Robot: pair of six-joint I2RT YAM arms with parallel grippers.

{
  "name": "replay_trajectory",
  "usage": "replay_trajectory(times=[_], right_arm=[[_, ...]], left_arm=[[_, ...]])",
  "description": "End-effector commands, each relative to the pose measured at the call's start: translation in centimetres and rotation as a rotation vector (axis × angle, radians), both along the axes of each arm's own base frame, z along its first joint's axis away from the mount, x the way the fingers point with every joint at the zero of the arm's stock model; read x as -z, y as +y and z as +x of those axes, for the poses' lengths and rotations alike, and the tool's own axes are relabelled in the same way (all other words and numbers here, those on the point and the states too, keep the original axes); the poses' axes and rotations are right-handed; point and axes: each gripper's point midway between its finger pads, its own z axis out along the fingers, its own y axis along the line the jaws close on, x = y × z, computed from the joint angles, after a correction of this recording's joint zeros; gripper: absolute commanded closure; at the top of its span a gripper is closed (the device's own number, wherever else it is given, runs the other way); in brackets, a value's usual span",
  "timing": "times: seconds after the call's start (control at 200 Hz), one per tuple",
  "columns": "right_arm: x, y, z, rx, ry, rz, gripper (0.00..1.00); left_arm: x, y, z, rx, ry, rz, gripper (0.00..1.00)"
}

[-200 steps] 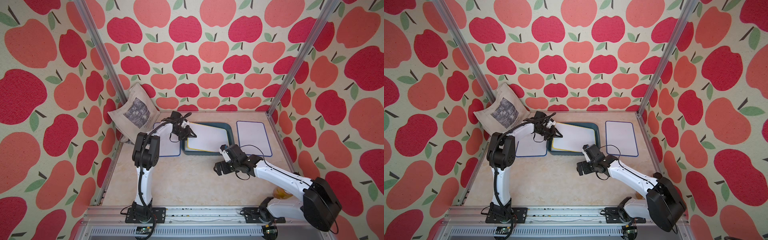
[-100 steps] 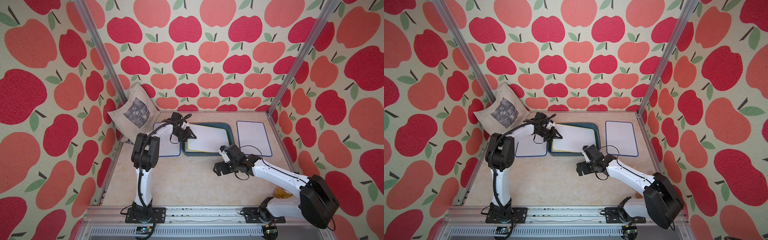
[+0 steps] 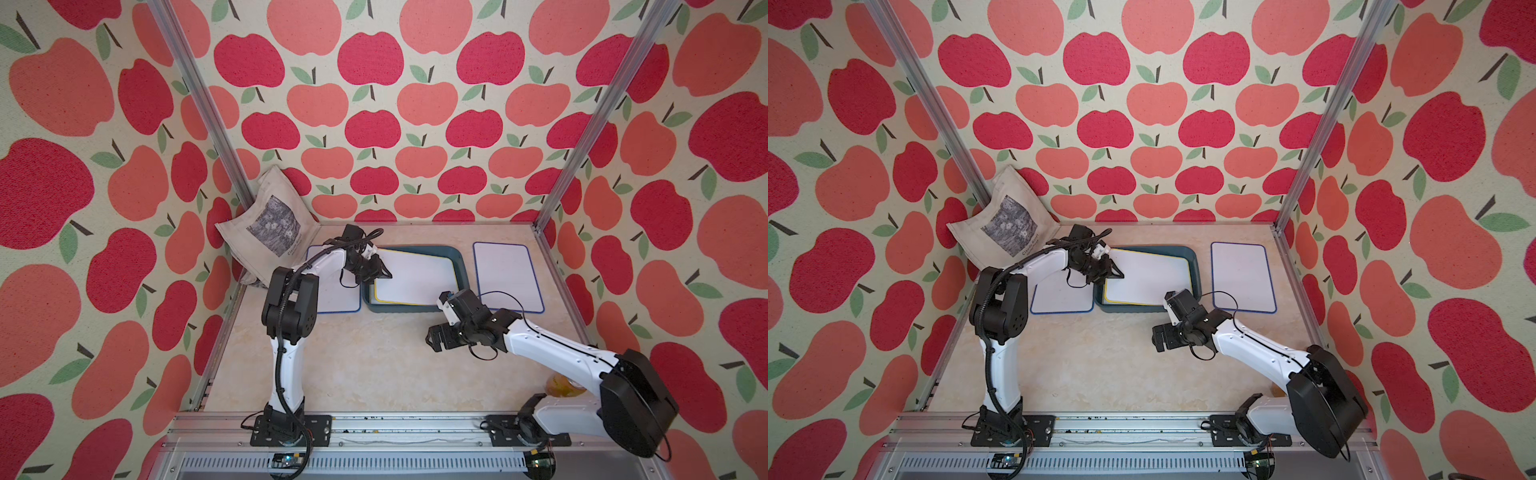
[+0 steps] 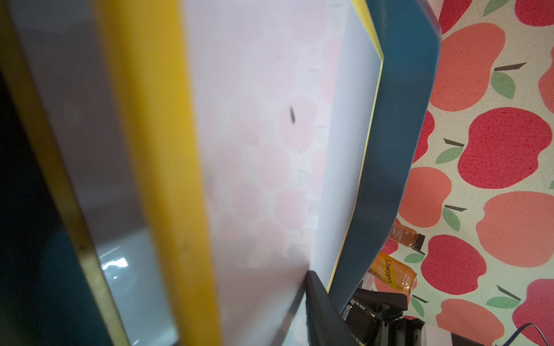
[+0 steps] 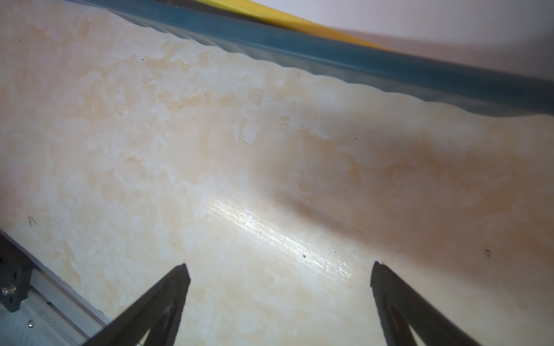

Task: Put the whiteboard into the storage box
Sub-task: Place the whiteboard in the storage box.

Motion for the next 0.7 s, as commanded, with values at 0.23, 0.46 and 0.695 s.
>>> replay_trajectory(times=[0.23,0.46,0.695], right_arm=[[-0.9,1.1,0.3,0.005,0.0,0.049,0.01],[-0.7,1.2,0.3,0.01,0.007,0.052,0.01],[-0.5,1.1,0.1,0.019,0.017,0.059,0.01]], left_arm=[[3.3,4.2,-2.1,-0.042,0.075,0.256,0.64],[3.9,4.6,-2.8,-0.033,0.08,0.31,0.64],[4.5,4.2,-3.2,-0.019,0.085,0.346,0.65]])
